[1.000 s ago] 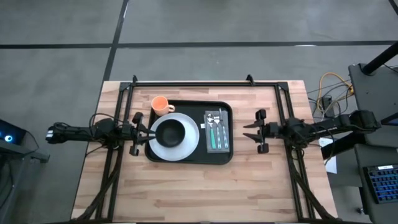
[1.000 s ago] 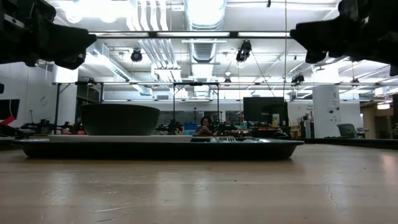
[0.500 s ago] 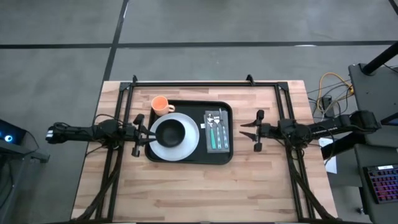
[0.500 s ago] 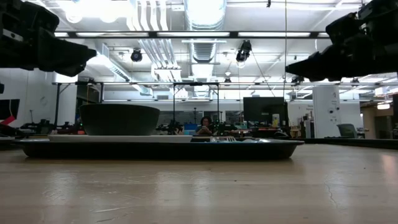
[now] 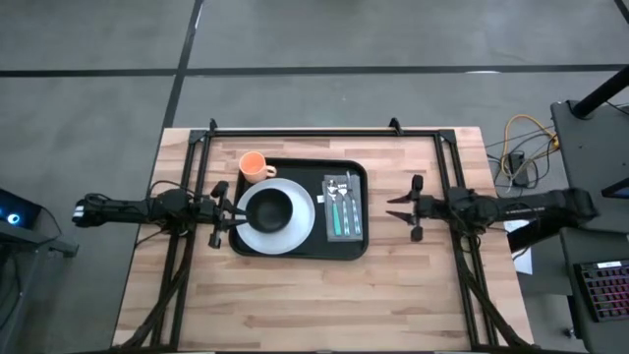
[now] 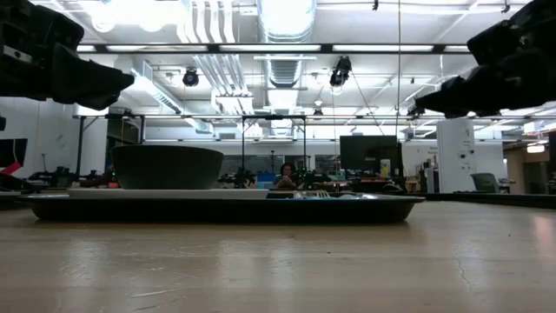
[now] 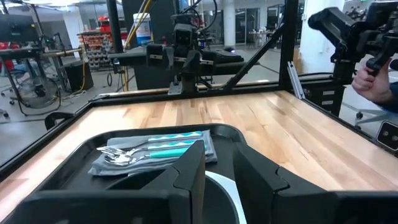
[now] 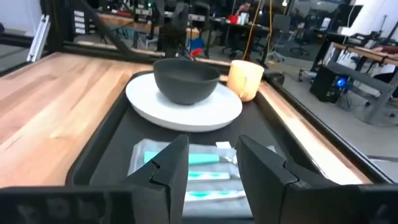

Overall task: Set up tray
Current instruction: Return to Home Position

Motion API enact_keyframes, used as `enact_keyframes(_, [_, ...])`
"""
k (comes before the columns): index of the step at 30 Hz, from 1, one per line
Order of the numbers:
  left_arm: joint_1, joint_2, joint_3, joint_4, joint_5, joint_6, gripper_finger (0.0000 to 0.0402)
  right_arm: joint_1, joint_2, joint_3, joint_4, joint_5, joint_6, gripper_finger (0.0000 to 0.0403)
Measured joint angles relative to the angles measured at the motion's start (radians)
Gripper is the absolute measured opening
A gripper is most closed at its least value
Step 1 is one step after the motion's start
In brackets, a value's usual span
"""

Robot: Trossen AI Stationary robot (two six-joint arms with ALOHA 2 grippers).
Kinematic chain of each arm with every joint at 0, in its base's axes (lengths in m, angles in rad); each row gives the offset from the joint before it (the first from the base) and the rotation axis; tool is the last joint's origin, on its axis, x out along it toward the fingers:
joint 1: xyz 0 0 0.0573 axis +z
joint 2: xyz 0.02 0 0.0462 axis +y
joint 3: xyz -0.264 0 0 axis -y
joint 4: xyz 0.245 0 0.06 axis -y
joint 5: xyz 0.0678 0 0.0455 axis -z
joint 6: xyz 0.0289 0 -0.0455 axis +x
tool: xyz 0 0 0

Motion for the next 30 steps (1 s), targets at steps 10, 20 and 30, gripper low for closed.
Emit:
enact_keyframes(10, [0.000,0.000,0.000,-0.002,0.000,0.000,0.0064,0.000,-0.188,0.000,-0.231,0.001,-0.009,0.0123])
enact_keyframes(20, [0.000,0.000,0.000,-0.003,0.000,0.000,0.0064,-0.001,-0.304,0.001,-0.324,0.005,-0.052,0.0123])
enact_keyframes(30, [0.000,0.001,0.000,-0.004,0.000,0.000,0.0064,0.000,-0.264,0.002,-0.316,0.005,-0.097,0.0123])
